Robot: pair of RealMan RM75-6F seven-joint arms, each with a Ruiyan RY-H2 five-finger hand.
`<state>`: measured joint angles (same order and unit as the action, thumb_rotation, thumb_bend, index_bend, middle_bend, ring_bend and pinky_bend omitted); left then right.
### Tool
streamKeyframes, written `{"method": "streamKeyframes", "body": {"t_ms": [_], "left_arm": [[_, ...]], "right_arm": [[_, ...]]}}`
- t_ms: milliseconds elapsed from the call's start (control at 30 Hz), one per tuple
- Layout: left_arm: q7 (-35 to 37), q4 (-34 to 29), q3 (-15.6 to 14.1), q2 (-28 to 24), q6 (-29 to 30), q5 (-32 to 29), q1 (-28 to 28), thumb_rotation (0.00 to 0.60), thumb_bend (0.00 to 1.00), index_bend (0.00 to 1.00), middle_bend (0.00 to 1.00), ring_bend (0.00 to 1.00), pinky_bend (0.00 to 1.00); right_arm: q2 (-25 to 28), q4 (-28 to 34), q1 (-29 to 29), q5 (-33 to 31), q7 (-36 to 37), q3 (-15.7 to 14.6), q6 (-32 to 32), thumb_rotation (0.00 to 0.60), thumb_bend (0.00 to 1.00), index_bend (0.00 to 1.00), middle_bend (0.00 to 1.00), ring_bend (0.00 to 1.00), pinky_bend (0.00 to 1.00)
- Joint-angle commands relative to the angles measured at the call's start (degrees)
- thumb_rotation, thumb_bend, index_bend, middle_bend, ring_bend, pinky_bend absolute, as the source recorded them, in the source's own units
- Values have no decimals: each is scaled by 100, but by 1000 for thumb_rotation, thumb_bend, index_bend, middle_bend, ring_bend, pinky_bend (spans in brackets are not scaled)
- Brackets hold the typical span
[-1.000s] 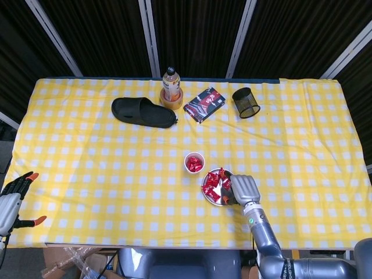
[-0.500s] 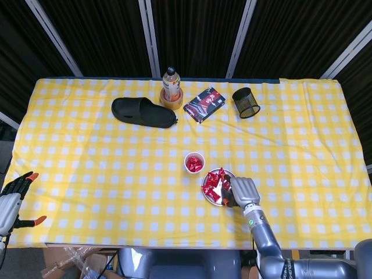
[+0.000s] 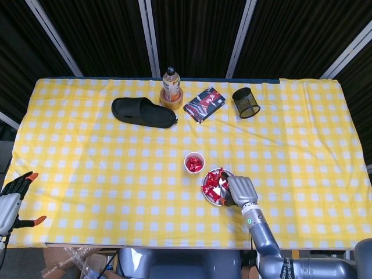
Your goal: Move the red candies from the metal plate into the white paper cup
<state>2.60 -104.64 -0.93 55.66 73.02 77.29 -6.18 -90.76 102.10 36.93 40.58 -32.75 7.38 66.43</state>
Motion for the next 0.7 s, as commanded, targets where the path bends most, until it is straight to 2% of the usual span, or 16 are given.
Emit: {"method": "streamKeyframes", "body": {"t_ms": [33,233,500,700], "left_arm": [[-3,2,3,1,-5,-8,-3,600,46,0,0,0,0],[-13,-2,5,1,-23,-24,-10,600,46,0,0,0,0],[-1,-7,3,-3,-19,-13,-7,600,46,0,0,0,0],[6,-11,-1,-6,-7,4,-1,600,46,0,0,0,0]], "right_arm": [[-57,-54,37,-80,-48,8,-48,600,325,242,929,899,835],[-105,-61,35,-84,-57,-19,-45,600,326,254,929,899,835],[-59,50,-28,47,-28,-86,31,600,325,370,930,899,834],[-5,159,-88,176,34,-116,88,600,326,368,929,899,835]]}}
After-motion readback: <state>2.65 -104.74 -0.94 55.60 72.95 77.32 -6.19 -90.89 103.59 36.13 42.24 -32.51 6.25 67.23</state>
